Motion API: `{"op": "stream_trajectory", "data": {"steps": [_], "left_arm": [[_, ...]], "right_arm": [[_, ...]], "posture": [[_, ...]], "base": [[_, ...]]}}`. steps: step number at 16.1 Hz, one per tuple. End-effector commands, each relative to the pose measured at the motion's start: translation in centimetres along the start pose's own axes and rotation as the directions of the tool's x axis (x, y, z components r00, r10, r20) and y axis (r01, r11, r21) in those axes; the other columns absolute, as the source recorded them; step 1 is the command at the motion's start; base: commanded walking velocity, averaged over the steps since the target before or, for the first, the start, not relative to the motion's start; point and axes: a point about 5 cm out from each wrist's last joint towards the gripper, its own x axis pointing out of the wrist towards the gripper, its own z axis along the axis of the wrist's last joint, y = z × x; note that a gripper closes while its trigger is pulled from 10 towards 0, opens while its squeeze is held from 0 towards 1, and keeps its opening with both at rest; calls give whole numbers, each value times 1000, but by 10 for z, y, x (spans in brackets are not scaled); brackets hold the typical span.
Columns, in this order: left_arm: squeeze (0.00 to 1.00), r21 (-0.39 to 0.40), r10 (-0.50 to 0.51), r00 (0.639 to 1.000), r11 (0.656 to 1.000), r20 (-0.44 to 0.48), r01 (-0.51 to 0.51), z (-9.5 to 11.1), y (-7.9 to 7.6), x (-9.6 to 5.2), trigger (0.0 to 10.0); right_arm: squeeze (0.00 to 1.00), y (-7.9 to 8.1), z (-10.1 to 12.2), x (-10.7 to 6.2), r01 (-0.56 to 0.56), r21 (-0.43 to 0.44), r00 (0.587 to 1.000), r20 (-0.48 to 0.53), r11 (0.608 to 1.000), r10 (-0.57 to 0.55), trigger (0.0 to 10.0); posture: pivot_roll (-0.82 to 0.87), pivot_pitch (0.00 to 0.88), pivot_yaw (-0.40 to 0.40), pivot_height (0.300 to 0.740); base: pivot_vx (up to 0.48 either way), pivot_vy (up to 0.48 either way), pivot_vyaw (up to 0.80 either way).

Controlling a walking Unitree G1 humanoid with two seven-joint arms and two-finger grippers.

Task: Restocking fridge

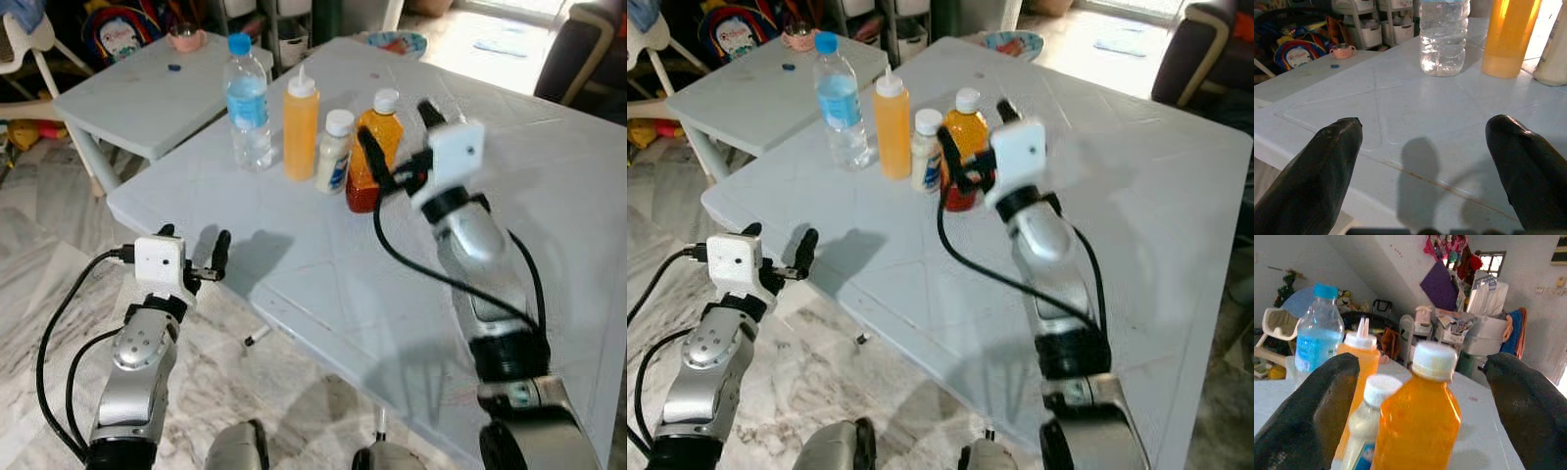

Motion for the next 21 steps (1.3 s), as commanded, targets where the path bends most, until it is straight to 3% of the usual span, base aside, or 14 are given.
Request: {"op": "stream_trajectory", "data": {"steps": [1,10,14,16,17,18,20,21], "left_arm": [[0,15,1,1000,1000,3,-1,3,2,-1,10000],[0,15,-37,999,999,-13,37,3,-9,-3,10000],[0,13,-36,999,999,-20,37,1,-9,-4,10000],[0,14,-39,999,999,-25,39,1,-9,-4,10000],[0,15,-40,999,999,-26,40,0,-9,-4,10000],[0,15,-40,999,999,-26,41,0,-9,-4,10000],[0,12,-41,999,999,-31,41,0,-9,-4,10000],[0,11,-45,998,999,-36,46,-1,-10,-4,10000]], "right_arm": [[0,-1,0,5,3,-7,1000,1,1000,-3,10000],[0,-7,0,41,43,67,998,-40,997,-40,10000],[0,-4,4,49,24,94,999,-43,995,-20,10000],[0,-1,3,52,19,114,997,-77,993,-10,4431],[0,1,2,52,19,125,996,-90,992,-8,1176],[0,2,3,52,14,121,996,-91,992,-3,0],[0,4,5,53,15,111,994,-109,994,-3,0],[0,3,4,52,11,100,992,-125,995,2,824]], "posture": [[33,128,13,740],[46,131,12,740],[42,136,7,740],[42,136,5,740],[42,136,4,740],[41,136,4,740],[38,136,3,740],[34,136,1,740]], "base": [[0,0,0],[0,0,0],[0,0,0],[0,0,0],[0,0,0],[0,0,0],[0,0,0],[0,0,0]]}}
